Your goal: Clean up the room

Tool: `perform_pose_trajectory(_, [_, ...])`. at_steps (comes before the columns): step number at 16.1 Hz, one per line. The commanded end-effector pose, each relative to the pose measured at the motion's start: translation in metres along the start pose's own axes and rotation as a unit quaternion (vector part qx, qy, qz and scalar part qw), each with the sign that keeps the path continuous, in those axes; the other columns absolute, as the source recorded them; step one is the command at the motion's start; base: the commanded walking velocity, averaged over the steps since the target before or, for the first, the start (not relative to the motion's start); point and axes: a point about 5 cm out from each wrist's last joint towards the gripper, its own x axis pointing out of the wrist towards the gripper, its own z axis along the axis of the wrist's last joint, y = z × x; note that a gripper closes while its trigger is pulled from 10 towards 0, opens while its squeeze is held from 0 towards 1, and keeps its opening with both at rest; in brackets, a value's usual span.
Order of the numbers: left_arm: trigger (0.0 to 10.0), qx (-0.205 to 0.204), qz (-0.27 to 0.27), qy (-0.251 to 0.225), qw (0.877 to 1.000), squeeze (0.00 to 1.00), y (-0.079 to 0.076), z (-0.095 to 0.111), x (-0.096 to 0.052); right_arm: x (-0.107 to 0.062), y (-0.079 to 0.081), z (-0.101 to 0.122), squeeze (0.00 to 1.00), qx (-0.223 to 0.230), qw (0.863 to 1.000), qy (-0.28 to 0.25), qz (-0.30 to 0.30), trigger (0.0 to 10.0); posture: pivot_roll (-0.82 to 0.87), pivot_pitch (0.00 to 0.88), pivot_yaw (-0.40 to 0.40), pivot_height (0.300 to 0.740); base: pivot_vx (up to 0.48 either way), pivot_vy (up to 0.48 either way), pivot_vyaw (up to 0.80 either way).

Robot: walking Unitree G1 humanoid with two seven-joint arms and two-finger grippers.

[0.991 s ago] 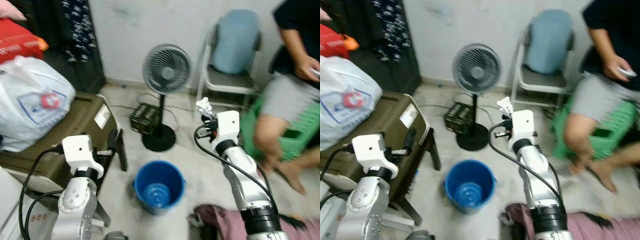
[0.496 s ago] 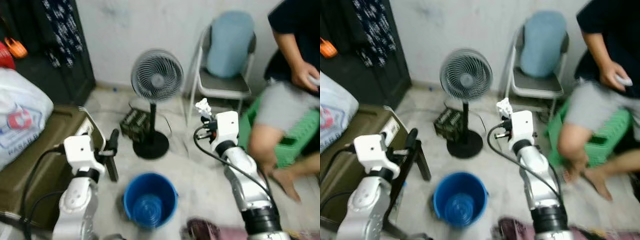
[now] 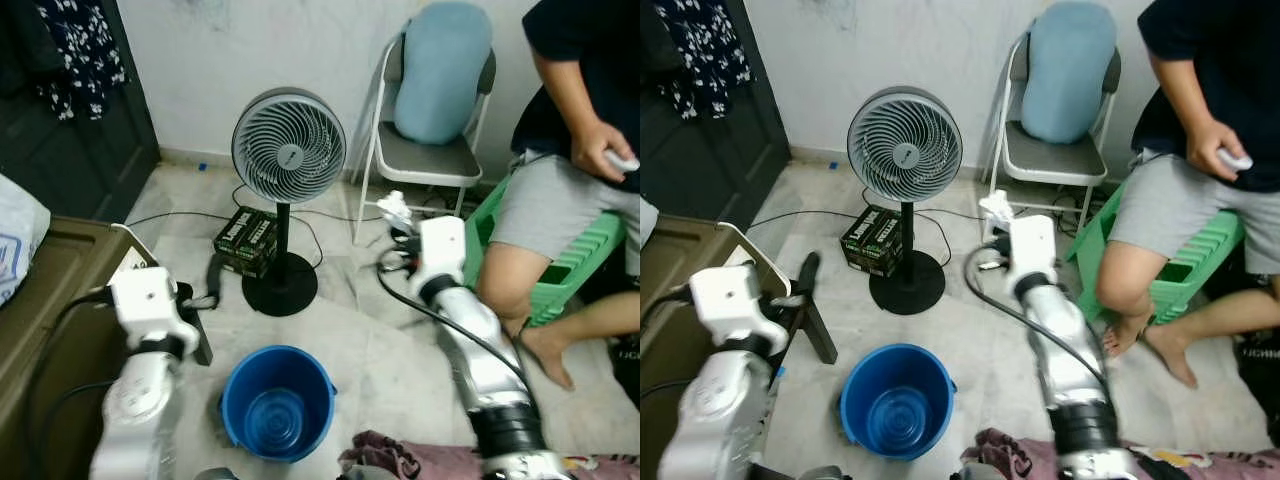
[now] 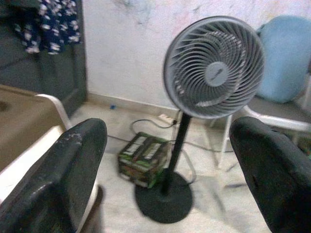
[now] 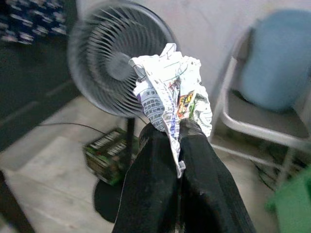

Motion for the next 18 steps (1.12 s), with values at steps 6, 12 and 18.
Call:
perform_pose_trajectory(6, [10.0, 0.078, -0.035, 0.0, 0.996, 0.0, 0.024, 0.011, -0.024, 0.012, 0.006, -0.025, 0.0, -0.003, 0.997, 0.077, -0.029, 10.0, 0.12, 0.0, -0.108, 0.74, 0.0, 0.0, 0.27])
perform_pose_trajectory(12, [10.0, 0.14, -0.168, 0.003, 0.976, 0.0, 0.004, 0.021, -0.038, 0.018, 0.02, -0.059, 0.0, 0.034, 0.984, 0.171, -0.041, 10.0, 0.17, 0.016, -0.103, 0.74, 0.0, 0.0, 0.27])
perform_pose_trajectory(18, [10.0, 0.114, -0.288, 0.04, 0.95, 0.0, -0.019, 0.032, -0.062, 0.019, 0.044, -0.089, 0.0, 0.037, 0.961, 0.27, -0.036, 10.0, 0.23, 0.092, -0.051, 0.74, 0.0, 0.0, 0.0])
